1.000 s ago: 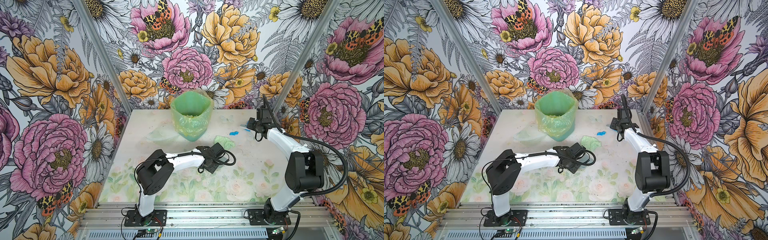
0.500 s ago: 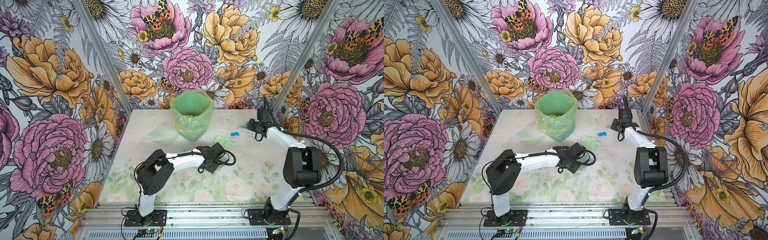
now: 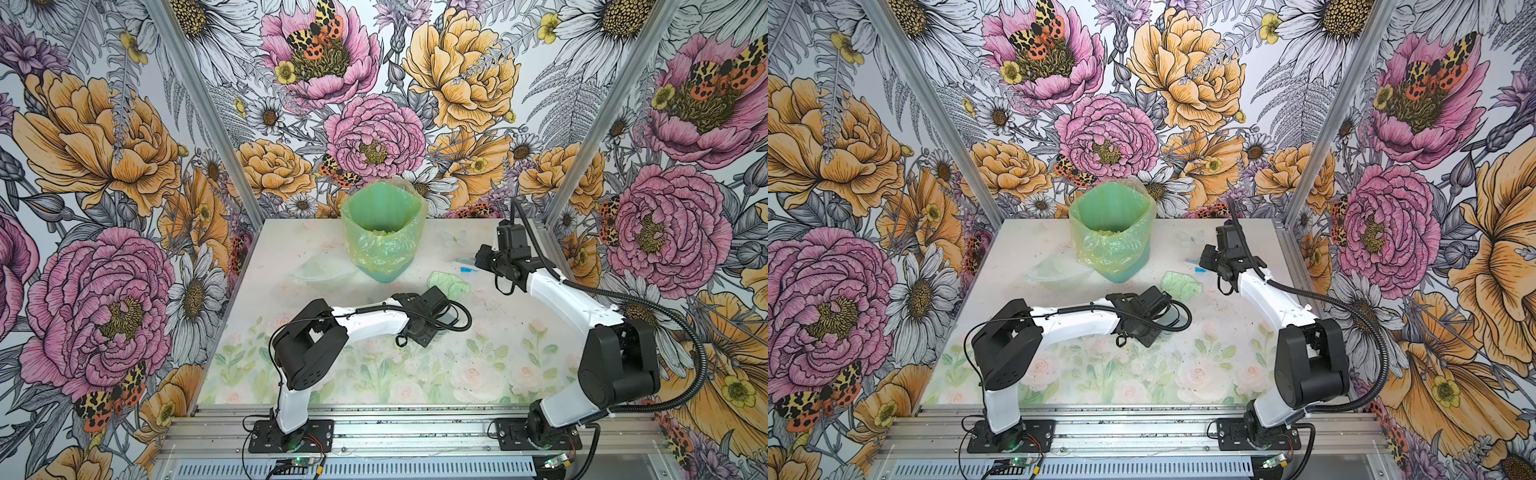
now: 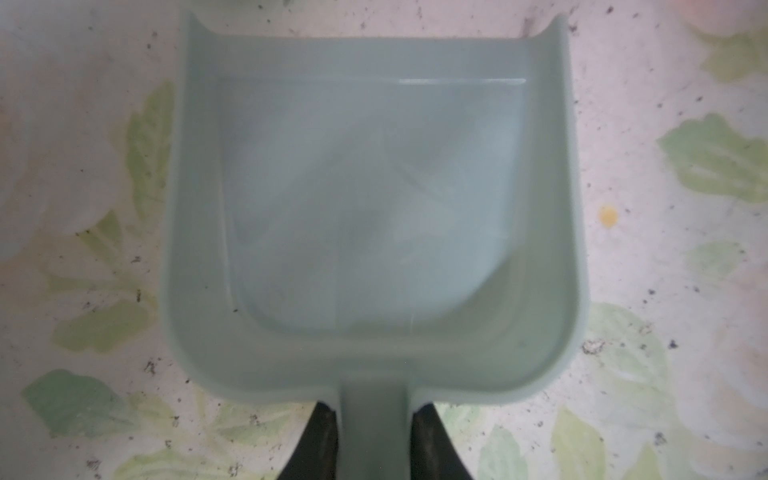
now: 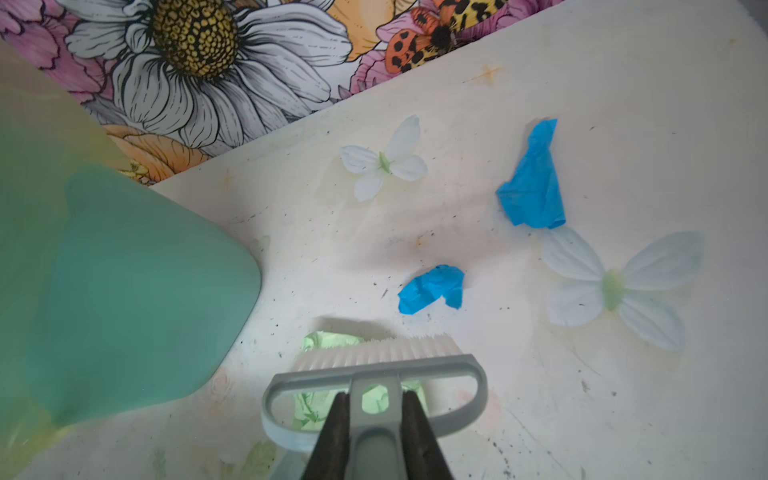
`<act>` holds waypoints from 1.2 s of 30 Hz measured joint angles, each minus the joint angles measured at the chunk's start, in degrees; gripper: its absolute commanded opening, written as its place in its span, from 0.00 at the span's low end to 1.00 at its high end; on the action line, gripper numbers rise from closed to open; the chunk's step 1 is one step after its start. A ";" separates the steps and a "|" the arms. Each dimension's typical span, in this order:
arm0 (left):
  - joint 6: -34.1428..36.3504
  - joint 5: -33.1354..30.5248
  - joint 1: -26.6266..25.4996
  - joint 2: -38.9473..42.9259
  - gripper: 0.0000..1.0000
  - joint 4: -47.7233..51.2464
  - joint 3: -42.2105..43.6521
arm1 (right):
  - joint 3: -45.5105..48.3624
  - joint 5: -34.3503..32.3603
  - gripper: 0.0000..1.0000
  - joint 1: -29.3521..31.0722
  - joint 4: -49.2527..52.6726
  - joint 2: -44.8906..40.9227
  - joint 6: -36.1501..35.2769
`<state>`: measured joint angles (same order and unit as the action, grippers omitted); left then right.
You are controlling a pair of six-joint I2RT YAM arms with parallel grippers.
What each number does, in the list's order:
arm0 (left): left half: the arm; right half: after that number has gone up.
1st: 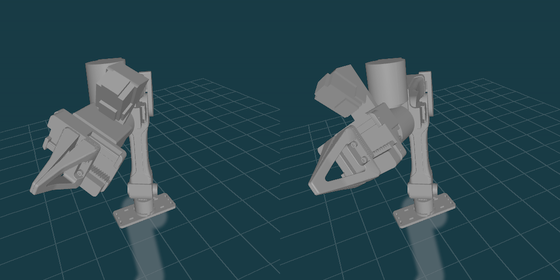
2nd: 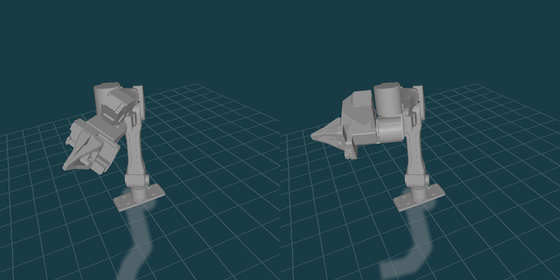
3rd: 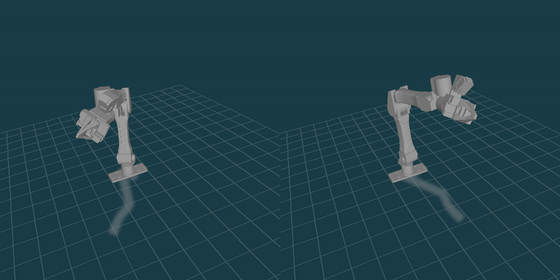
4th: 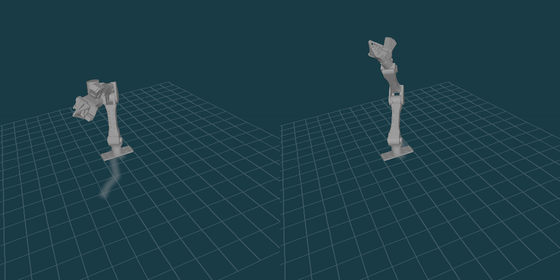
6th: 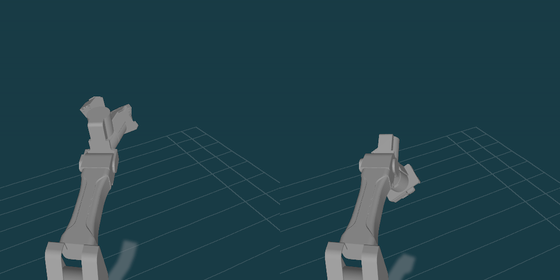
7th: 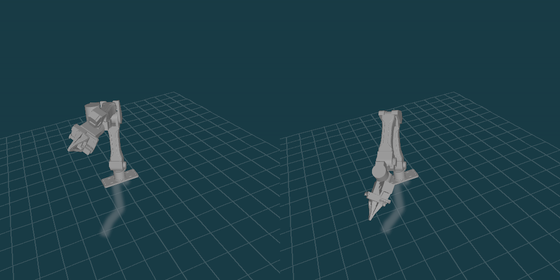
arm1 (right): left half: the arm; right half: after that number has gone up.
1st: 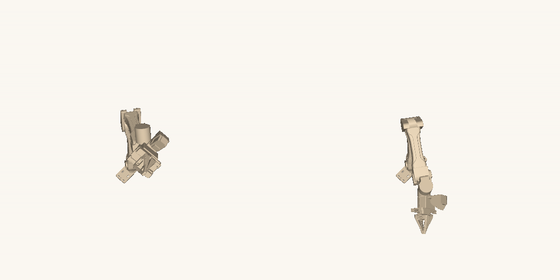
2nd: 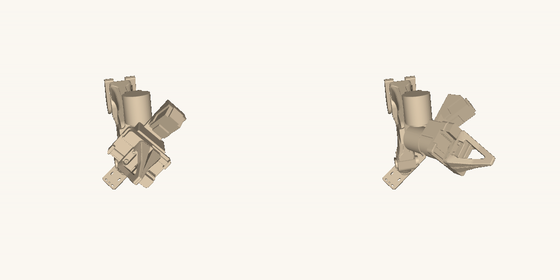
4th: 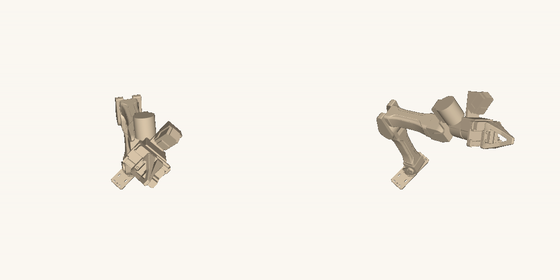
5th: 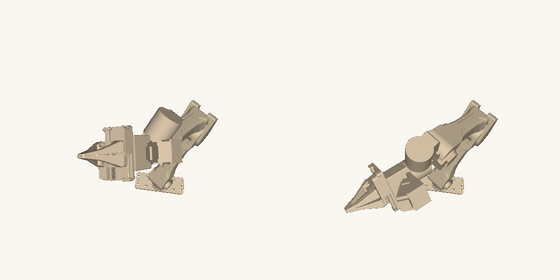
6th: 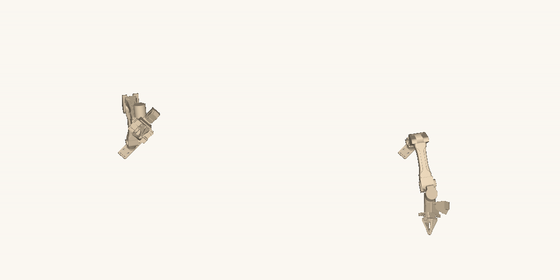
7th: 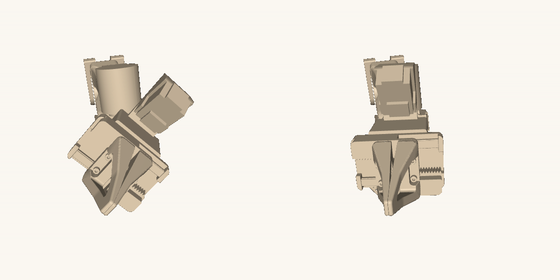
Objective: Sweep away the paper scraps from the table
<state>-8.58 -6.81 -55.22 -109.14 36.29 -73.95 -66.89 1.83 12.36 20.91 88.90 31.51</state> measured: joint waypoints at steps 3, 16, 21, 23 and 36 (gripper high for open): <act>-0.07 0.00 0.00 0.07 0.13 -0.33 0.59 | -0.20 0.00 0.00 2.34 0.02 1.64 0.24; -0.44 0.00 0.46 0.42 0.13 -0.61 1.01 | -0.94 -1.77 0.00 6.40 2.64 7.91 -2.21; -0.42 0.00 0.72 0.42 0.13 -0.79 1.01 | 0.15 -0.79 0.00 7.61 4.79 5.88 -2.38; -0.42 0.00 0.74 0.42 0.13 -0.81 1.01 | 1.66 0.35 0.00 8.39 5.97 3.91 -1.90; -0.44 0.02 0.94 0.42 0.12 -1.03 1.01 | 6.03 4.68 0.00 10.12 14.32 -4.74 1.27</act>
<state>-9.02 -6.79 -54.28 -108.73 35.27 -72.95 -60.86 6.50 22.48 35.22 84.16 32.77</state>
